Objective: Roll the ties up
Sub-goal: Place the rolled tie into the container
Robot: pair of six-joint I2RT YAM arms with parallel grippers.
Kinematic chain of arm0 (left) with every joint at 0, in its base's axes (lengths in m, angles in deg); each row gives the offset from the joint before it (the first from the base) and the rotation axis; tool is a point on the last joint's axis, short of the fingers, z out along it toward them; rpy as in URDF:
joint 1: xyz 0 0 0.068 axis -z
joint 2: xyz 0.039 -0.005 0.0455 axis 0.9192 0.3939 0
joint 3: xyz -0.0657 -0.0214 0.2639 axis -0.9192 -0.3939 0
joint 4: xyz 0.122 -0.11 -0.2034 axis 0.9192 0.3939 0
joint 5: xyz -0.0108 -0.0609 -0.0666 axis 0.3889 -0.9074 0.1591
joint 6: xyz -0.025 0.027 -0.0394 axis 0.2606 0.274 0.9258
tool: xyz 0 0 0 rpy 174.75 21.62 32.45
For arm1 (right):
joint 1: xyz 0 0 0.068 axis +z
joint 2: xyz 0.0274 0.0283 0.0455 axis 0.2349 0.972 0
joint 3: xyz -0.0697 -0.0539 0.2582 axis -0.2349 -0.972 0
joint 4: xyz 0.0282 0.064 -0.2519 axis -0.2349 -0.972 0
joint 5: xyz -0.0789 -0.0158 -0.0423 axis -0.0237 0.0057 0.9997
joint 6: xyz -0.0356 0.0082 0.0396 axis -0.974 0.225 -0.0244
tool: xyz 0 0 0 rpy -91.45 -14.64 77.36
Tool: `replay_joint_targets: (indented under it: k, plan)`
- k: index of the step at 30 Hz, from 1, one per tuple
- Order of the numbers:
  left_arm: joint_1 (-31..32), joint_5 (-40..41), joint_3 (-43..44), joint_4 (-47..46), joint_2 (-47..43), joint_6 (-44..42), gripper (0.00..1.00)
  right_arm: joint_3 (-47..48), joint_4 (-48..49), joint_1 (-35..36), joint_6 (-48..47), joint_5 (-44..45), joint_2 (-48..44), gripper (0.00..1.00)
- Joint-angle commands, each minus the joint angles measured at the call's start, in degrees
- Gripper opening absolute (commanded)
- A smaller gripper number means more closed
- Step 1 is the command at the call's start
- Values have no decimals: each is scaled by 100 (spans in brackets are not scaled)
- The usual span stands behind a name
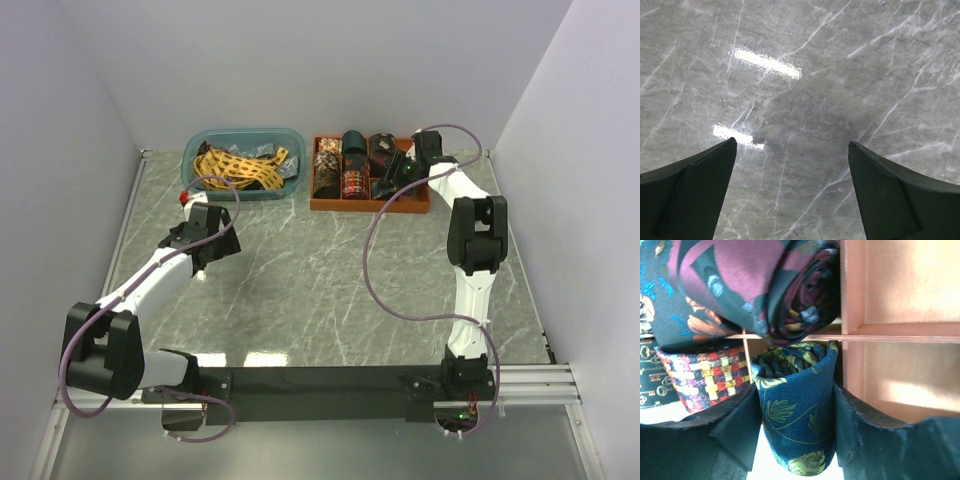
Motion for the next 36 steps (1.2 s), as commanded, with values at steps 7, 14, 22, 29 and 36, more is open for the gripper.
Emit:
replay_joint_targets:
  k: [7,14,22,29,36]
  plan:
    - [-22,11,111,-154,-34,-76,99,-127,-35,47,-90,297,-581,67]
    - [-22,11,120,-154,-78,-84,99,-241,-70,47,-142,464,-906,69]
    - [-22,20,111,-163,-210,-93,99,-241,-238,38,-178,631,-1231,76]
    - [-14,117,67,-84,-605,-32,99,-539,-484,-75,-117,851,-2047,79]
    - [-22,643,480,521,-1956,293,100,-1732,-650,-374,-28,1263,-4077,83]
